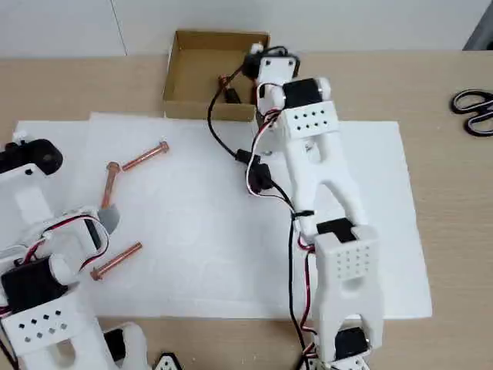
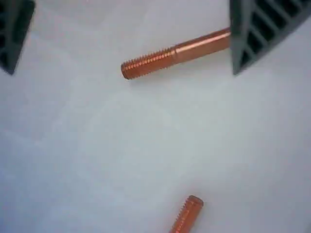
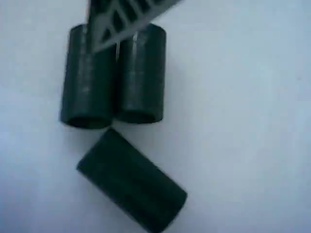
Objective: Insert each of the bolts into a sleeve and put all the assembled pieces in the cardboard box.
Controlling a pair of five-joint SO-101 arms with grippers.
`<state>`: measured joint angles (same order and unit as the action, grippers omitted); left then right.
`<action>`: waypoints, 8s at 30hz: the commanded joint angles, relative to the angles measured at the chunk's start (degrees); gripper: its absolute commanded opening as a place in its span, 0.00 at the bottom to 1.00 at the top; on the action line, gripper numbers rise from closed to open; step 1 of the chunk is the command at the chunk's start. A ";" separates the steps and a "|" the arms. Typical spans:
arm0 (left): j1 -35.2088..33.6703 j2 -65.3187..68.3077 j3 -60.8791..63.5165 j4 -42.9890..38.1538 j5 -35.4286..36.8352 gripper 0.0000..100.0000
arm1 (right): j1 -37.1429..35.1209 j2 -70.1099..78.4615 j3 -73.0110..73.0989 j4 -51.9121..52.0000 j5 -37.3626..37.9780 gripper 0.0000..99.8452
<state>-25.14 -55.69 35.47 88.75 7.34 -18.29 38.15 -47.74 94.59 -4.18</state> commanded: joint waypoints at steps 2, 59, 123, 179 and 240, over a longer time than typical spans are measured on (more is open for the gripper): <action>0.09 -0.62 -0.22 0.26 -0.18 0.27 | -1.80 2.77 -0.35 -1.19 0.35 0.27; 0.09 -0.62 1.01 0.09 -0.18 0.27 | -2.33 11.21 -0.09 -0.75 5.36 0.00; 7.12 -48.88 -17.19 11.69 -2.29 0.27 | 1.63 -37.14 17.32 1.89 5.45 0.00; 7.12 -48.88 -17.19 11.69 -2.29 0.27 | 1.80 -36.79 17.23 1.54 5.36 0.00; 6.95 -48.88 -17.45 10.73 -2.46 0.27 | 1.80 -31.25 19.78 1.54 5.36 0.00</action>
<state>-17.93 -104.13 18.86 99.38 5.14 -16.97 7.30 -27.69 96.62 0.66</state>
